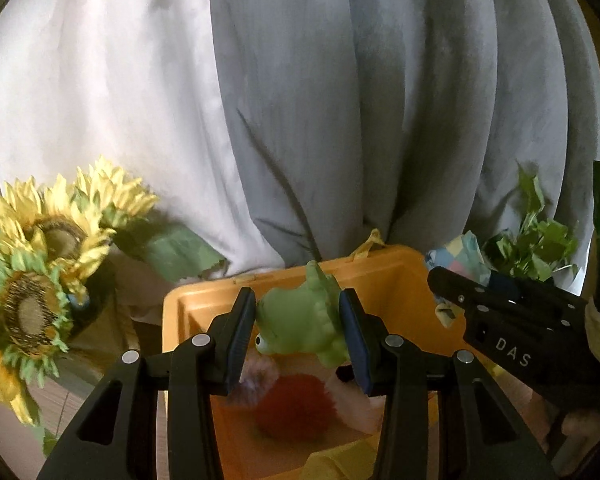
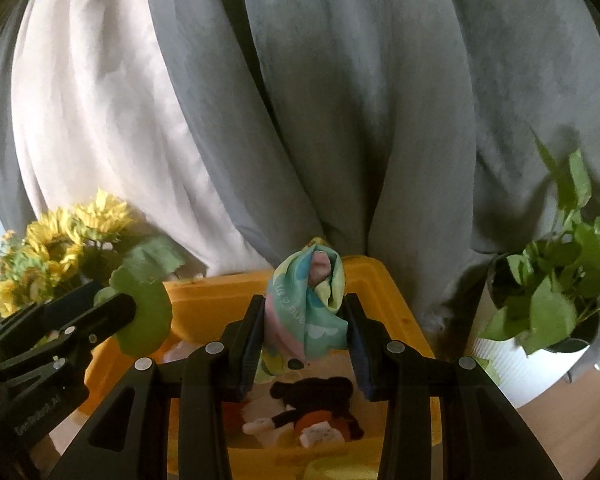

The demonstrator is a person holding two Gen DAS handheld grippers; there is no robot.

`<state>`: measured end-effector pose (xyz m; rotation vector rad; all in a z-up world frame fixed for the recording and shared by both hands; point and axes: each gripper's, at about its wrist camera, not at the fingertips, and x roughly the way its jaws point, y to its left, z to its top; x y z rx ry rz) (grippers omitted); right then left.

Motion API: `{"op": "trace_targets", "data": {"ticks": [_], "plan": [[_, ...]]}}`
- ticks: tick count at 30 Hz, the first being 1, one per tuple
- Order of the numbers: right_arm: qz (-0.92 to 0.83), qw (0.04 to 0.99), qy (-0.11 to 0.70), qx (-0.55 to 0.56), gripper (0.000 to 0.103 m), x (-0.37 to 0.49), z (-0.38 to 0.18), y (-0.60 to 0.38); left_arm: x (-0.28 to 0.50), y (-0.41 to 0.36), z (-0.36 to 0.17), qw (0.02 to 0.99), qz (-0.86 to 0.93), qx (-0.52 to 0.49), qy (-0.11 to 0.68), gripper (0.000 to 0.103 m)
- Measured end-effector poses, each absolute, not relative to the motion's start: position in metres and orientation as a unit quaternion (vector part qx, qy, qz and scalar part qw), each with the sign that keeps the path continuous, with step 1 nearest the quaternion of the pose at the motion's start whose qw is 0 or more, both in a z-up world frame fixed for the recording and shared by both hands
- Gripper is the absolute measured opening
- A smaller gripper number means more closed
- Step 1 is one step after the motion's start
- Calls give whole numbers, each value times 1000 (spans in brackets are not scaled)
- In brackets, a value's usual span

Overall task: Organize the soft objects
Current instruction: 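Open both tools to drop the frog and scarf into the crate, then lift both open tools out and move toward the tissue pack and sponge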

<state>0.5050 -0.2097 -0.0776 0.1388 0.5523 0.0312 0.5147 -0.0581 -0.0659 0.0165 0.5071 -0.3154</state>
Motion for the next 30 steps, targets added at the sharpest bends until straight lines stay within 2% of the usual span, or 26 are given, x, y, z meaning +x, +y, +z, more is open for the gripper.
{"op": "trace_targets", "data": {"ticks": [8, 9, 12, 30], "plan": [[19, 951, 298, 78, 41, 523, -95, -213, 530, -61, -81, 948, -157, 4, 277, 43], [18, 950, 300, 81, 43, 524, -96, -214, 530, -62, -81, 948, -156, 5, 278, 44], [11, 950, 302, 83, 60, 526, -98, -216, 530, -61, -82, 948, -152, 7, 278, 44], [-23, 955, 280, 90, 60, 474, -69, -216, 475, -52, -49, 960, -151, 23, 235, 51]]}}
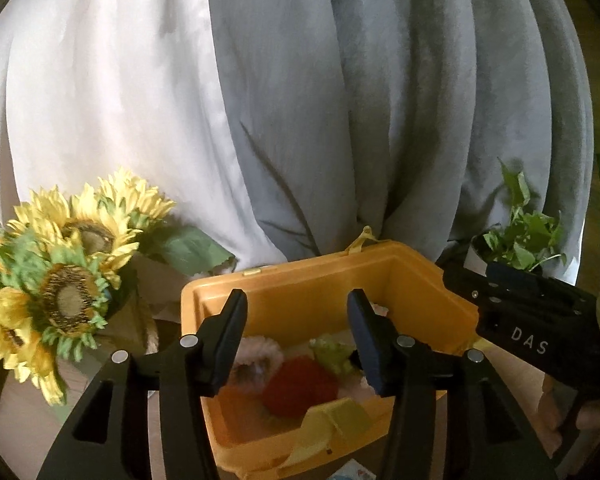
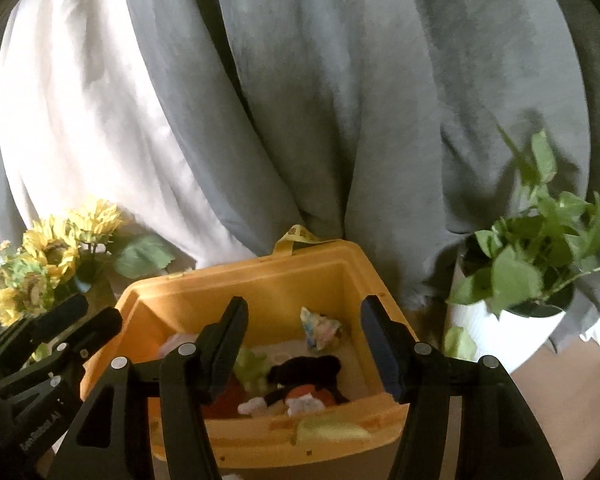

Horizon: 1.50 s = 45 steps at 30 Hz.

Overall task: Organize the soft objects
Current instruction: 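Lift both open tools out and move toward the tissue pack and sponge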

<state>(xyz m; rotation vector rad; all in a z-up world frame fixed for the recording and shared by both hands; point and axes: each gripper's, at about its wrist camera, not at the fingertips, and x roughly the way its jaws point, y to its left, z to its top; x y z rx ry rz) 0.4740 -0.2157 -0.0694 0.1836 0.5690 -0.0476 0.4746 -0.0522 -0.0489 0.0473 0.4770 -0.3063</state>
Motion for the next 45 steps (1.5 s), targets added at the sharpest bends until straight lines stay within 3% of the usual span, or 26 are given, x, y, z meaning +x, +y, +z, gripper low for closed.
{"op": "trace_targets", "data": {"ticks": [24, 45], "plan": [[-96, 952, 271, 106, 60, 372, -47, -185, 391, -17, -33, 953, -209, 49, 213, 52], [-163, 920, 325, 149, 60, 316, -87, -158, 362, 2, -76, 915, -284, 96, 271, 52]]}}
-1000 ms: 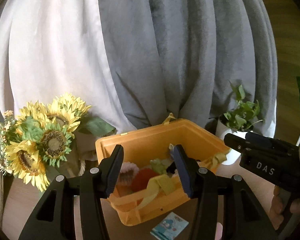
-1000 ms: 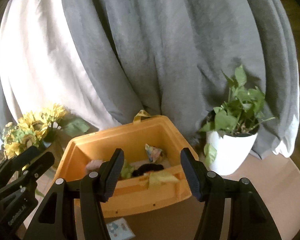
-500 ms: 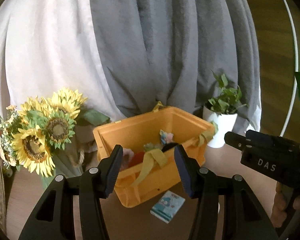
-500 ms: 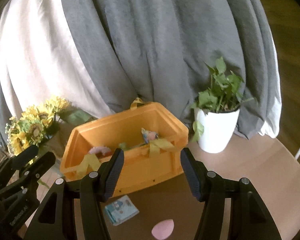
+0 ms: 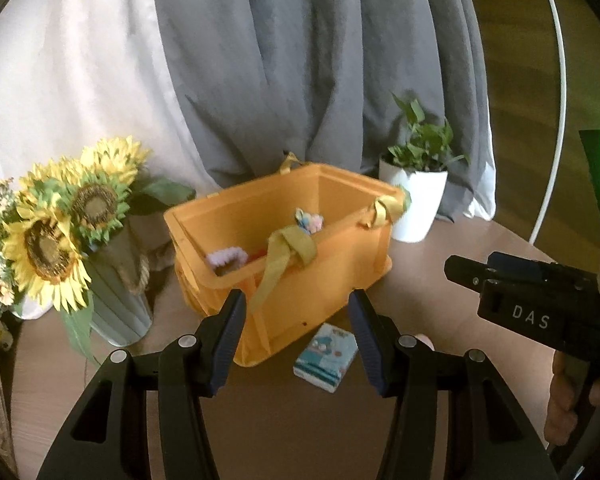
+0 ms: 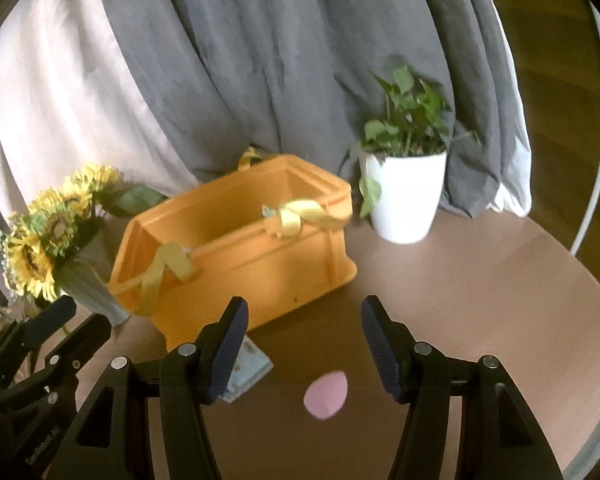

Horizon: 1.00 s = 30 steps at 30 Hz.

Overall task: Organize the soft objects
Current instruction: 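Lift both open tools out and move toward the tissue pack and sponge, then grasp the blue tissue pack with the left tool while the right tool grasps the pink sponge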

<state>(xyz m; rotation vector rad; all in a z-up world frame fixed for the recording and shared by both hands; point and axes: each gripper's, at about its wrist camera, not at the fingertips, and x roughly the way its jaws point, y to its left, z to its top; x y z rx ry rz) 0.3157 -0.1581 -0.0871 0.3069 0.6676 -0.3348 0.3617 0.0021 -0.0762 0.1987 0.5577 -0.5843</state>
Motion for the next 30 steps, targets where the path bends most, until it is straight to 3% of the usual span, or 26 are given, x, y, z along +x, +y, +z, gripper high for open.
{"op": "trace_targets", "data": {"ticks": [30], "plan": [[-229, 860, 410, 202, 60, 321, -171, -150, 398, -25, -161, 842, -383, 206, 319, 63]]}}
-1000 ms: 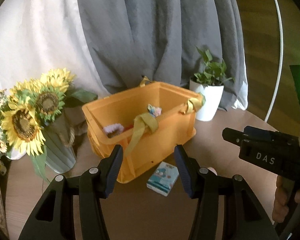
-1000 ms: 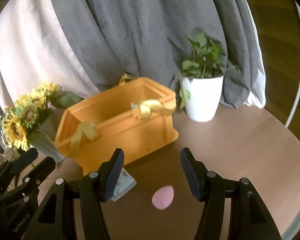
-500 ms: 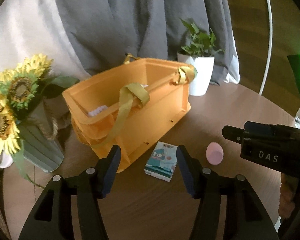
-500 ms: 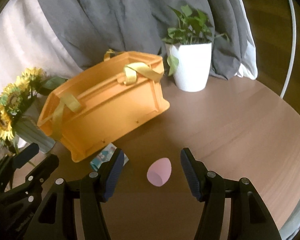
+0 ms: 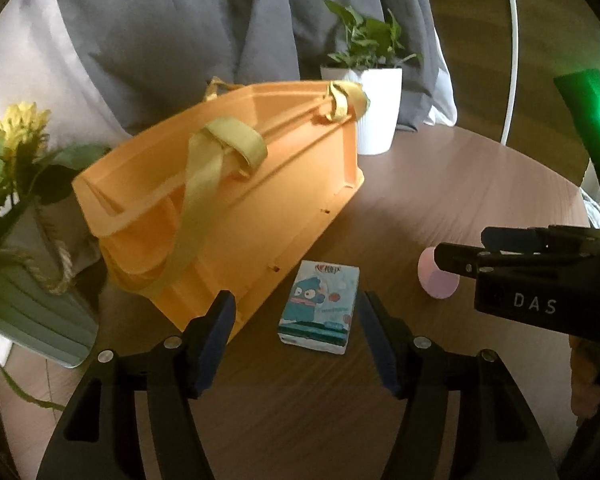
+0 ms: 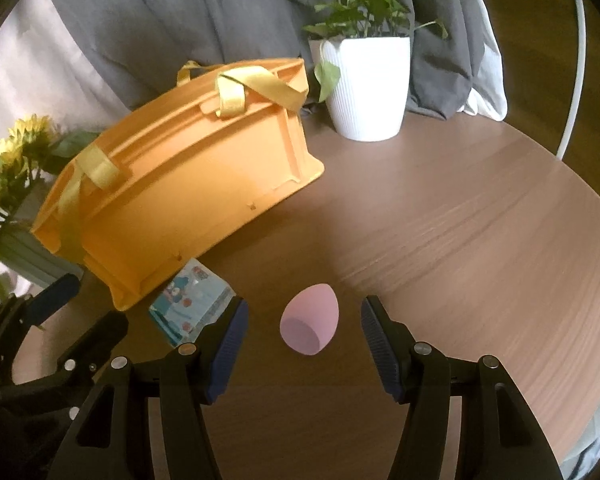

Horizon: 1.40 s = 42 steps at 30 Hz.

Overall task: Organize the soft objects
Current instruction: 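Grasp the blue tissue pack with the left tool while the right tool grasps the pink sponge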

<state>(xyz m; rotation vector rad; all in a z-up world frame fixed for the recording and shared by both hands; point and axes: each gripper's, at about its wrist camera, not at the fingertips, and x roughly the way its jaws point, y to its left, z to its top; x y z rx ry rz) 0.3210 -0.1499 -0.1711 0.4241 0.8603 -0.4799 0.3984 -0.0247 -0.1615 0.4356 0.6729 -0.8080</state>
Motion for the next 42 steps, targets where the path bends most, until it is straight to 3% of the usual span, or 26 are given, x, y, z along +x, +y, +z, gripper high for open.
{"op": "trace_targets", "data": {"ticks": [30, 35, 40, 42], "plan": [[-228, 830, 462, 213, 59, 343, -212, -163, 422, -57, -216, 809, -394, 223, 374, 66], [-226, 830, 463, 213, 53, 343, -213, -165, 423, -56, -217, 808, -398, 218, 377, 56], [-210, 836, 463, 205, 41, 341, -212, -161, 419, -57, -217, 813, -391, 212, 376, 55], [-207, 838, 464, 201, 40, 341, -211, -160, 417, -55, -216, 816, -387, 209, 377, 55]]}}
